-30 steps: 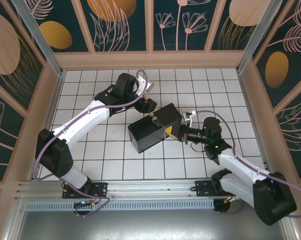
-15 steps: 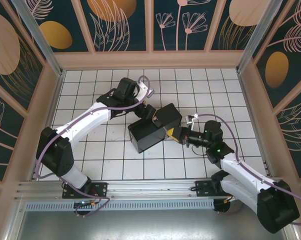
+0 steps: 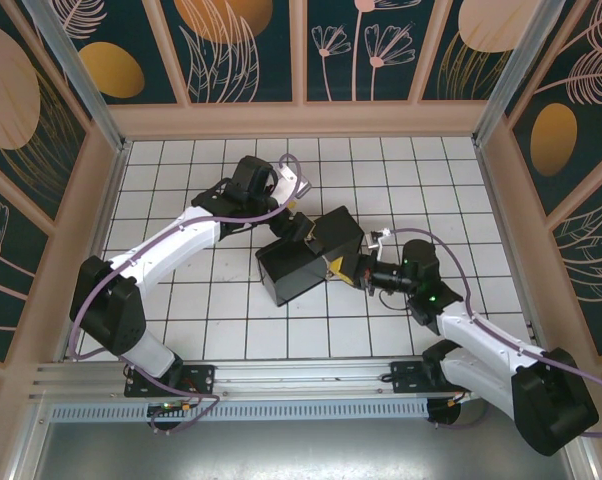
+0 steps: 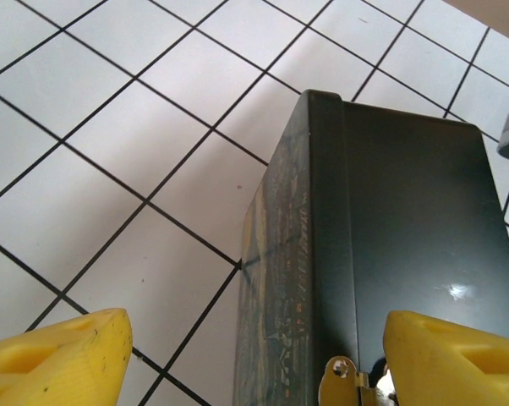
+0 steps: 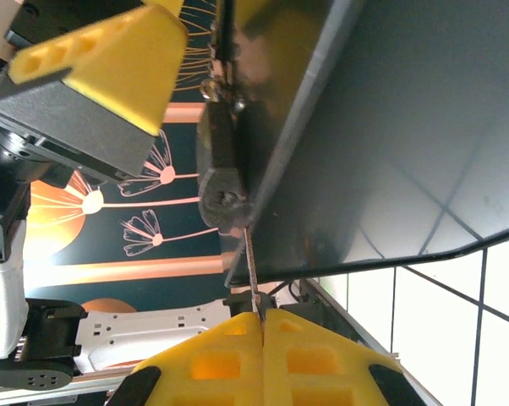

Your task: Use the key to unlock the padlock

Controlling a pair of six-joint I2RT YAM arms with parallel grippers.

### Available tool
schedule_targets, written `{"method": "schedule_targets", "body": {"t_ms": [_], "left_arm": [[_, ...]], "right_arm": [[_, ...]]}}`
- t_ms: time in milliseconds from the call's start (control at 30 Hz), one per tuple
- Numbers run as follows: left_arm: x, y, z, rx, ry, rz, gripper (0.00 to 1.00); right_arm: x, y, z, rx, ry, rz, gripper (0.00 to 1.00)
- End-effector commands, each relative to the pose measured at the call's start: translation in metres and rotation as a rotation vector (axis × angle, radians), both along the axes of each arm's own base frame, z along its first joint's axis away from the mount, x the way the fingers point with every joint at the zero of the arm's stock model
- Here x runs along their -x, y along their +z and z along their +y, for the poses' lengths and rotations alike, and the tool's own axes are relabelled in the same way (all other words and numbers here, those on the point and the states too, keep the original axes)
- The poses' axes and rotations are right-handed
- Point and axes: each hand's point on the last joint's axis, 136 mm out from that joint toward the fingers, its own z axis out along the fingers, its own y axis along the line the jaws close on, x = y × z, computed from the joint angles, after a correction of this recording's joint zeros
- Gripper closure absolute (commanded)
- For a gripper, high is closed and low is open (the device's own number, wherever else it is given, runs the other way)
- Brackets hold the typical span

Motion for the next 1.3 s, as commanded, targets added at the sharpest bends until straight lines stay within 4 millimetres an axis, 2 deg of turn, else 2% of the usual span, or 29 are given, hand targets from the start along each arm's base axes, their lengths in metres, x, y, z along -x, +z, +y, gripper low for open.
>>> {"method": "schedule_targets", "body": {"t_ms": [0, 100, 133, 200, 433, 533, 667, 767, 1067, 1267], "left_arm": [[0.009, 0.020, -0.010, 0.042, -0.094, -0.049, 0.22], [0.010, 0.017, -0.011, 0.009, -0.118, -0.030, 0.20], [0.010, 0.016, -0.012, 0.002, -0.127, -0.019, 0.14], [0.012, 0.017, -0.015, -0.001, -0.141, -0.013, 0.08], [0.003, 0.003, -0.015, -0.092, -0.107, -0.030, 0.09], [0.002, 0.003, -0.017, -0.096, -0.114, -0.030, 0.09], [0.008, 0.002, -0.020, -0.098, -0.140, -0.021, 0.08], [0.014, -0.007, -0.024, -0.137, -0.173, -0.009, 0.09], [0.021, -0.005, -0.025, -0.157, -0.204, -0.007, 0.11], [0.007, 0.002, -0.023, -0.160, -0.124, -0.035, 0.09]], "right_arm": [[-0.007, 0.021, 0.002, -0.015, -0.001, -0.072, 1.00], [-0.008, 0.022, 0.001, -0.010, 0.000, -0.076, 1.00], [-0.008, 0.022, 0.000, -0.003, 0.000, -0.078, 1.00], [-0.008, 0.023, 0.001, 0.000, 0.006, -0.080, 1.00], [-0.008, 0.020, 0.001, 0.017, 0.016, -0.073, 1.00], [-0.008, 0.016, 0.000, 0.028, 0.016, -0.066, 1.00], [-0.007, 0.016, 0.000, 0.031, 0.020, -0.066, 1.00], [-0.008, 0.015, 0.000, 0.035, 0.019, -0.061, 1.00], [-0.010, 0.016, 0.002, 0.040, 0.025, -0.065, 1.00], [-0.011, 0.017, 0.005, 0.037, 0.031, -0.070, 1.00]]}}
